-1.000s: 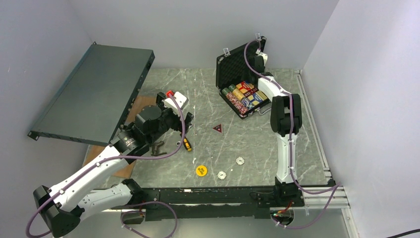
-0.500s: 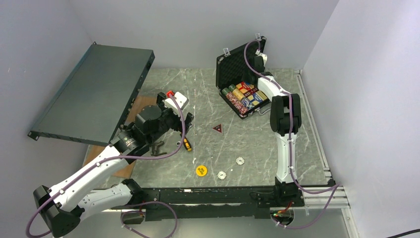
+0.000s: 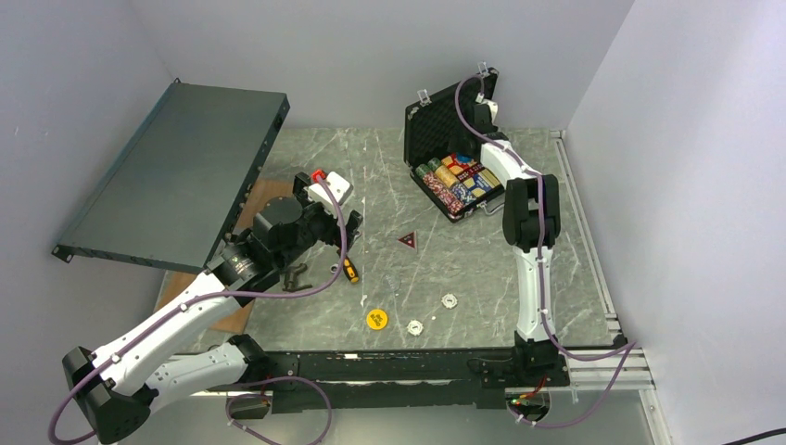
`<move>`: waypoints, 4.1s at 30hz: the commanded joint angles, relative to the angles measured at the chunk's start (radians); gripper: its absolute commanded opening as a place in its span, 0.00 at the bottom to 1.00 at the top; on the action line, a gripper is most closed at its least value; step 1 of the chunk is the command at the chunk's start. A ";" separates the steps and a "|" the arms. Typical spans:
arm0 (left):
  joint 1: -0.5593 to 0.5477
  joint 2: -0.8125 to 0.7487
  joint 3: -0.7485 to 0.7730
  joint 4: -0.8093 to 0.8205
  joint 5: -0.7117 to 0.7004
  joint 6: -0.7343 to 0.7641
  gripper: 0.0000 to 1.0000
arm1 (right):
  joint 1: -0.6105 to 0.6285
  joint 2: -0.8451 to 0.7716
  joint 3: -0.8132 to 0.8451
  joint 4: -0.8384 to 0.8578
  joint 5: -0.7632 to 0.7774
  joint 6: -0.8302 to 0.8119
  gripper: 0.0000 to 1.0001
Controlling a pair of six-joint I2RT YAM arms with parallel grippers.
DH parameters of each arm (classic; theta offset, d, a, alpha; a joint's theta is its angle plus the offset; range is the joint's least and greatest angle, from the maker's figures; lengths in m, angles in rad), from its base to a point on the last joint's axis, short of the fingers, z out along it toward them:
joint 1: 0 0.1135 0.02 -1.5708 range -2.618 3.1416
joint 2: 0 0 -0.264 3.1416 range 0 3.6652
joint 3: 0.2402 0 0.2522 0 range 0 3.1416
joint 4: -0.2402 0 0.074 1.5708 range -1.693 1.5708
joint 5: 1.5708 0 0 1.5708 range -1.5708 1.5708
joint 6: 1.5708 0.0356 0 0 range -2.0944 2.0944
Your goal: Pack up texas hold em set
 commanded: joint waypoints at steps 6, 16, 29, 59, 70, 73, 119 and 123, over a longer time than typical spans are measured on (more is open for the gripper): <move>-0.004 0.000 0.028 0.032 0.004 0.008 0.99 | 0.039 -0.146 0.036 -0.078 0.051 -0.074 0.79; -0.010 -0.071 0.029 0.030 0.010 -0.017 0.99 | 0.349 -0.753 -0.777 0.066 0.098 -0.019 0.81; -0.009 -0.182 0.024 0.037 -0.112 -0.022 0.99 | 0.904 -0.914 -1.056 -0.015 0.056 0.325 0.84; -0.009 -0.170 0.009 0.048 -0.173 -0.027 0.99 | 1.132 -0.664 -1.047 0.008 0.068 0.292 0.68; -0.010 -0.165 0.007 0.051 -0.169 -0.021 0.99 | 1.146 -0.651 -1.022 -0.093 0.106 0.280 0.64; -0.010 -0.164 0.008 0.050 -0.171 -0.020 0.99 | 1.153 -0.628 -0.990 -0.131 0.120 0.272 0.64; -0.009 -0.179 0.018 0.036 -0.121 -0.052 0.99 | 0.167 -0.646 -0.713 0.033 0.121 0.001 0.45; -0.010 -0.181 0.016 0.039 -0.123 -0.049 0.99 | 0.099 -0.463 -0.495 0.028 0.107 -0.038 0.45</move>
